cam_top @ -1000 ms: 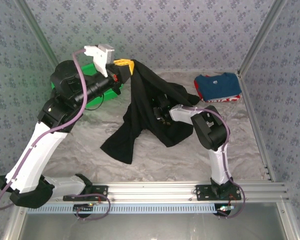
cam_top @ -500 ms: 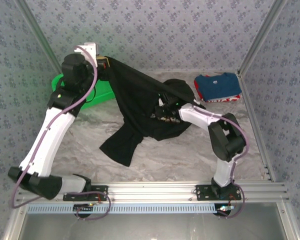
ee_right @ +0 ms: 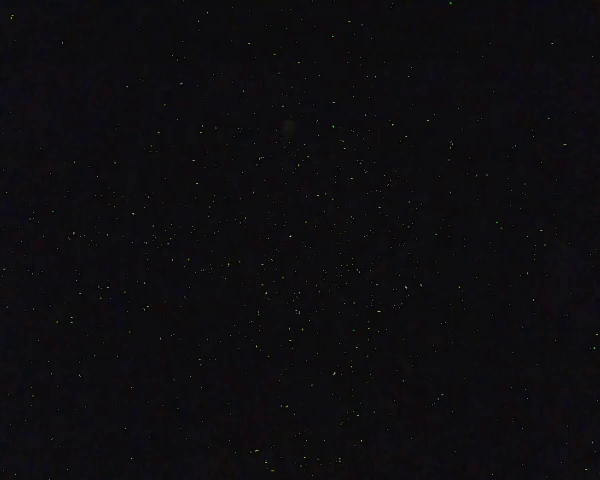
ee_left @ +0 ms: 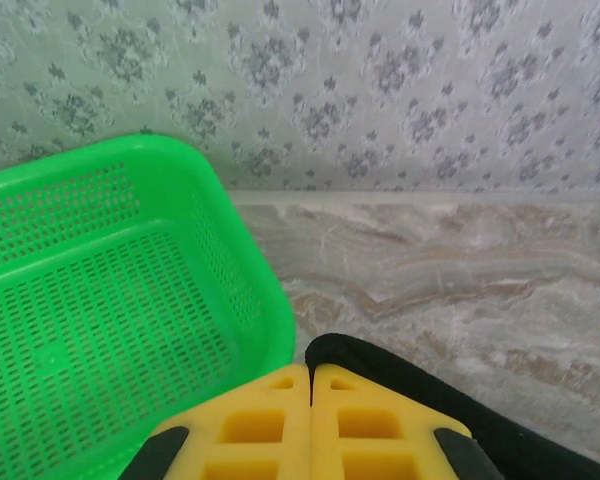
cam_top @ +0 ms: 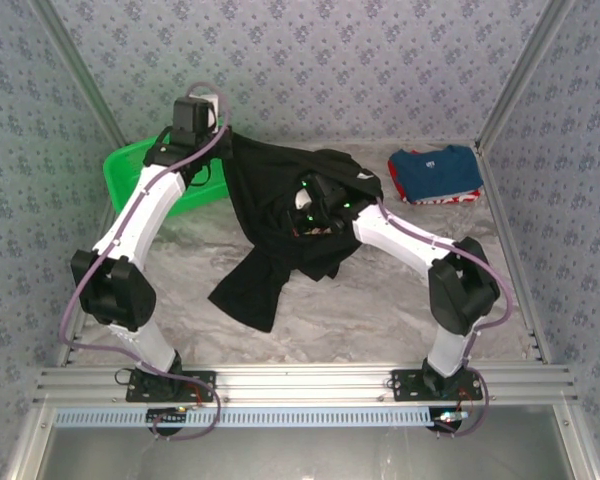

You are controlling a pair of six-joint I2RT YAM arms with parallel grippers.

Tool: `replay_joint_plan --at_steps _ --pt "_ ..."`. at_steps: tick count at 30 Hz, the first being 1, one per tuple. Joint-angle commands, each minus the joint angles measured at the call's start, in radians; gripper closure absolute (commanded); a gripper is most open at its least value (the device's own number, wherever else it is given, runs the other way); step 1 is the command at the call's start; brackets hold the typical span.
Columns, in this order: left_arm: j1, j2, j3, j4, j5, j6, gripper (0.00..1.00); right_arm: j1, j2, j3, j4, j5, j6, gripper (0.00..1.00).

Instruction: Fold the inside-out t-shirt

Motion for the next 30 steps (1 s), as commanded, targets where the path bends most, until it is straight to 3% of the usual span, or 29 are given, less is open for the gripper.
replay_joint_plan --at_steps 1,12,15,18,21,30 --pt "0.032 -0.001 0.15 0.002 0.057 -0.054 1.0 0.016 0.064 0.037 -0.075 0.082 -0.044 1.0" --pt "0.112 0.274 0.604 -0.272 -0.007 -0.051 1.0 0.08 0.082 0.047 -0.116 0.12 -0.183 1.0" --pt "0.109 0.305 0.583 -0.291 0.02 -0.049 1.0 0.084 0.045 0.05 -0.099 0.077 -0.2 1.0" --pt "0.099 0.288 0.455 -0.226 0.014 -0.053 1.0 0.079 0.005 0.069 -0.088 0.036 -0.225 1.0" --pt "0.104 0.297 0.388 -0.207 -0.048 -0.043 1.0 0.079 -0.043 0.065 -0.088 0.017 -0.252 1.0" --pt "0.152 0.357 0.389 -0.257 -0.12 -0.027 1.0 0.065 -0.193 -0.024 -0.18 0.104 -0.318 1.0"
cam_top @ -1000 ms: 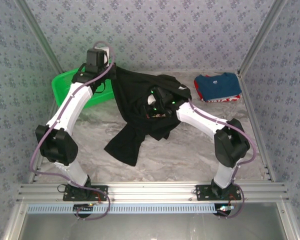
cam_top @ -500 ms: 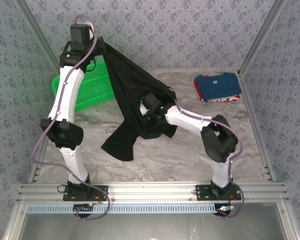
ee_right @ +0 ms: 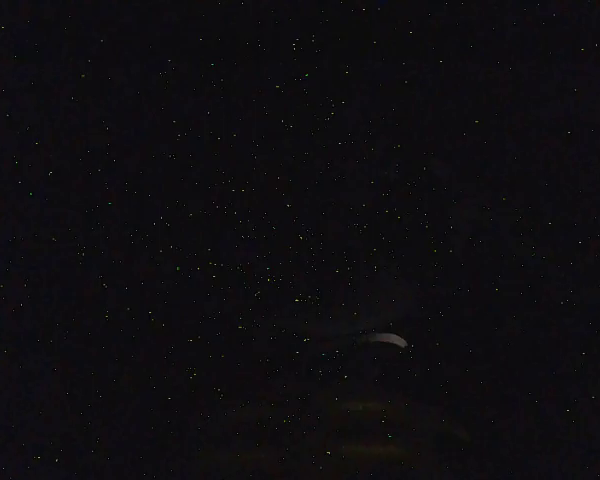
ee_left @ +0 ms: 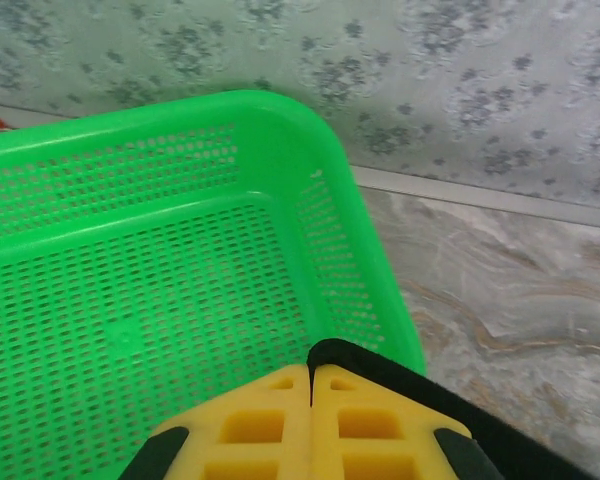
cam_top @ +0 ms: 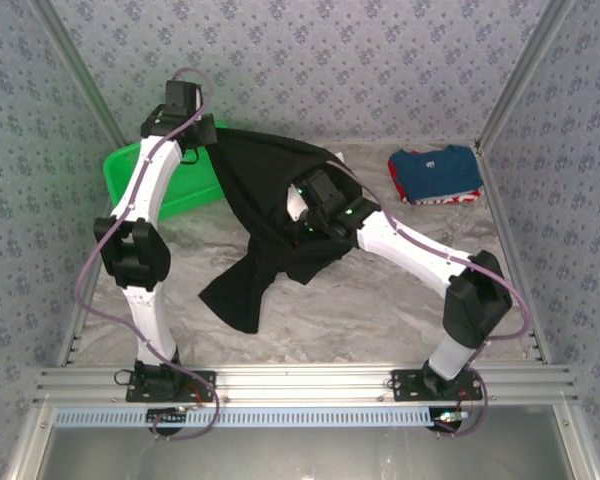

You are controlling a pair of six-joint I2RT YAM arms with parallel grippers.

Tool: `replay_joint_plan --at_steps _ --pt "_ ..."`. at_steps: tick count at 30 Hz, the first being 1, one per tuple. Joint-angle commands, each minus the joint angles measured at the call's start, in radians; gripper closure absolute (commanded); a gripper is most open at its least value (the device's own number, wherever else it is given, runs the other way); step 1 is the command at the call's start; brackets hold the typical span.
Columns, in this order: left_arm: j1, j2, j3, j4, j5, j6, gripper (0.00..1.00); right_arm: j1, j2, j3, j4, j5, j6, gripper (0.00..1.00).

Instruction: Fold the inside-out t-shirt

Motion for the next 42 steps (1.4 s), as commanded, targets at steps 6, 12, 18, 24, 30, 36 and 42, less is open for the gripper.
replay_joint_plan --at_steps 6,12,18,24,30,36,42 --pt "-0.032 -0.108 -0.252 0.129 0.057 0.004 1.0 -0.025 -0.096 -0.064 -0.028 0.057 -0.006 1.0" --pt "-0.077 -0.278 -0.573 0.317 0.164 -0.061 1.0 -0.081 -0.138 -0.057 0.023 0.015 0.059 1.0" --pt "-0.123 -0.414 -0.813 0.435 0.208 -0.09 0.96 -0.133 -0.169 -0.032 0.213 -0.093 0.212 1.0" --pt "-0.167 -0.652 -1.092 0.661 0.285 -0.151 0.61 -0.13 -0.13 0.04 0.33 -0.135 0.272 1.0" --pt "-0.307 -0.84 -1.3 0.929 0.376 -0.141 0.33 -0.128 -0.123 0.03 0.436 -0.172 0.298 1.0" --pt "-0.423 -0.742 -1.245 0.974 0.454 -0.084 0.26 -0.111 -0.105 0.05 0.497 -0.171 0.325 1.0" --pt "-0.469 -0.639 -1.24 0.957 0.345 -0.078 0.28 -0.123 -0.125 0.054 0.602 -0.202 0.406 1.0"
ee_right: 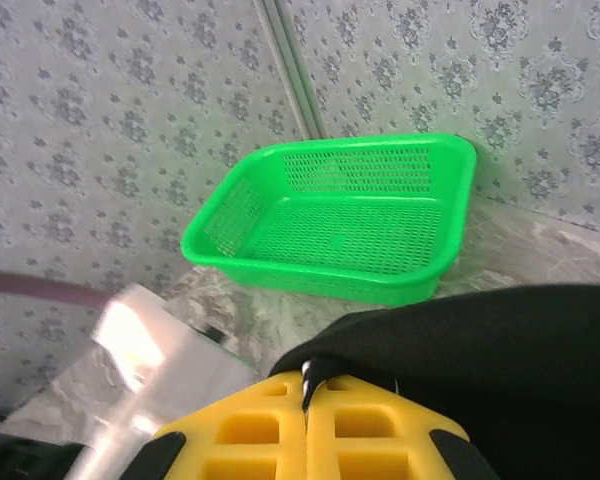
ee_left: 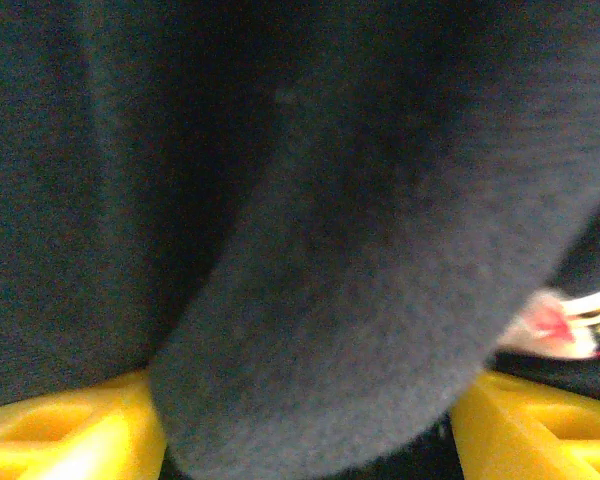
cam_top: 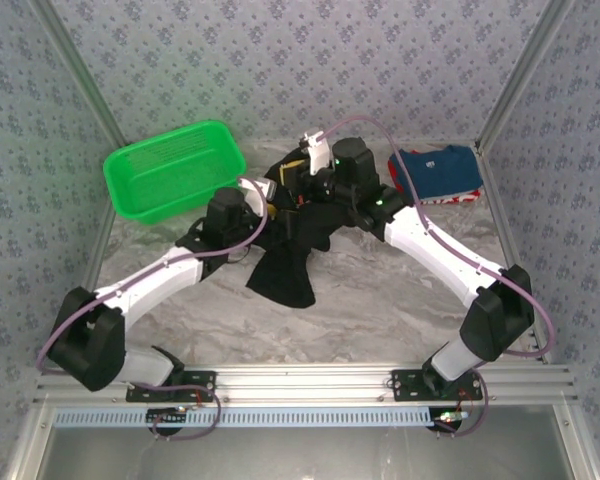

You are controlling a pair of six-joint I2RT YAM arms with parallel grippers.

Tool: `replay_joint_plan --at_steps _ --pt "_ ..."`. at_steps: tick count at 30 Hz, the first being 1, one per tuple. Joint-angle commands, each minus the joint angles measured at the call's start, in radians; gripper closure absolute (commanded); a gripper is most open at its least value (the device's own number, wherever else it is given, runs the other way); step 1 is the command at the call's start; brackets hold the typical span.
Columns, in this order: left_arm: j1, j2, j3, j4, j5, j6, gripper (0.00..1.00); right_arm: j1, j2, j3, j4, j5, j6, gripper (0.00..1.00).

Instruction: Fold the inside-out t-shirt

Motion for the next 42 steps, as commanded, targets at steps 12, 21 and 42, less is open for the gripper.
replay_joint_plan --at_steps 12,21,42 --pt "-0.039 -0.176 -0.181 0.041 -0.106 0.079 0.25 -0.078 -0.075 0.015 0.191 -0.103 0.107 1.0" --pt "0.007 -0.23 0.02 -0.119 -0.084 0.011 0.21 -0.092 -0.106 -0.098 0.16 -0.145 0.039 1.0" --pt "0.139 -0.046 0.195 -0.109 0.035 -0.07 0.97 -0.107 -0.205 -0.203 0.093 -0.172 -0.073 1.0"
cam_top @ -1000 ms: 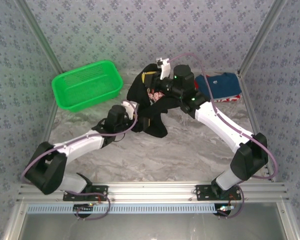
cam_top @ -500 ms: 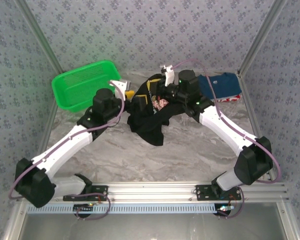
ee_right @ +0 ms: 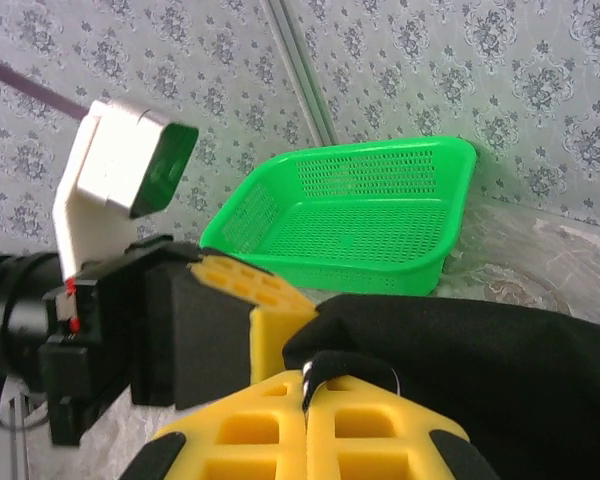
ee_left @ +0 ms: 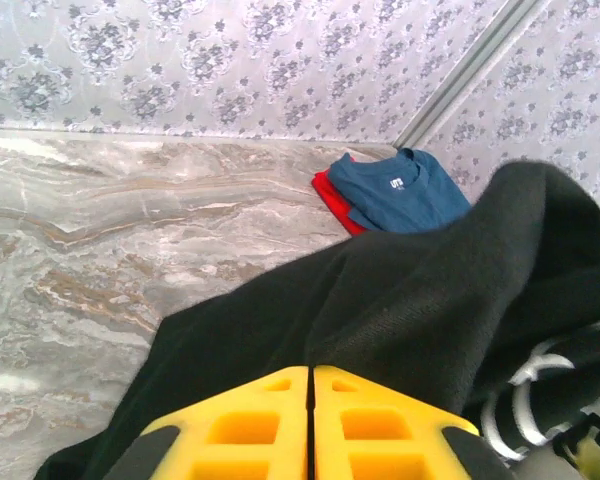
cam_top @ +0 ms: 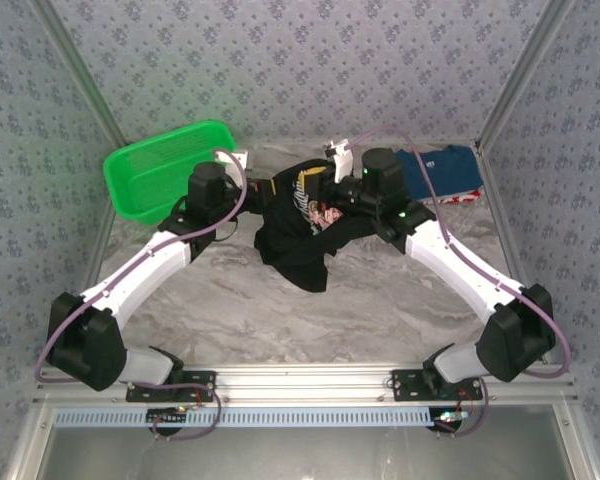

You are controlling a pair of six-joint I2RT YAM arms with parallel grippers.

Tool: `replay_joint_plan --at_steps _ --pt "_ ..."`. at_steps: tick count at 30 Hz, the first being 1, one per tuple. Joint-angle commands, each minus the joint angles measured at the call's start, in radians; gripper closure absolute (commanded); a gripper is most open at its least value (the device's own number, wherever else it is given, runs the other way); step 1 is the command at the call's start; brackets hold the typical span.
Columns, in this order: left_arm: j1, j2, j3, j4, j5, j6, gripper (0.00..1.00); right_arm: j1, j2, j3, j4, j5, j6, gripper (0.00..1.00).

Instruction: Fold the inside-out t-shirt

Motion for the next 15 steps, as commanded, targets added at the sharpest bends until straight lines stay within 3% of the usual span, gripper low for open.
replay_joint_plan --at_steps 1,5,8,11,15 --pt "0.025 -0.032 0.02 0.013 0.041 -0.011 0.99 -0.017 -0.066 -0.006 0.01 -0.056 -0.073 1.0" --pt "0.047 -0.033 0.006 -0.06 -0.032 -0.014 1.0 -0.053 -0.09 -0.01 0.084 -0.124 -0.027 1.0" --pt "0.048 -0.004 0.009 -0.172 -0.163 -0.015 1.0 -0.056 -0.096 -0.01 0.208 -0.151 0.035 1.0" --pt "0.051 0.045 -0.003 -0.263 -0.27 -0.01 1.0 -0.058 -0.09 -0.046 0.34 -0.145 0.112 1.0" --pt "0.051 0.1 -0.048 -0.298 -0.327 -0.009 1.0 -0.072 -0.079 -0.043 0.447 -0.108 0.163 1.0"
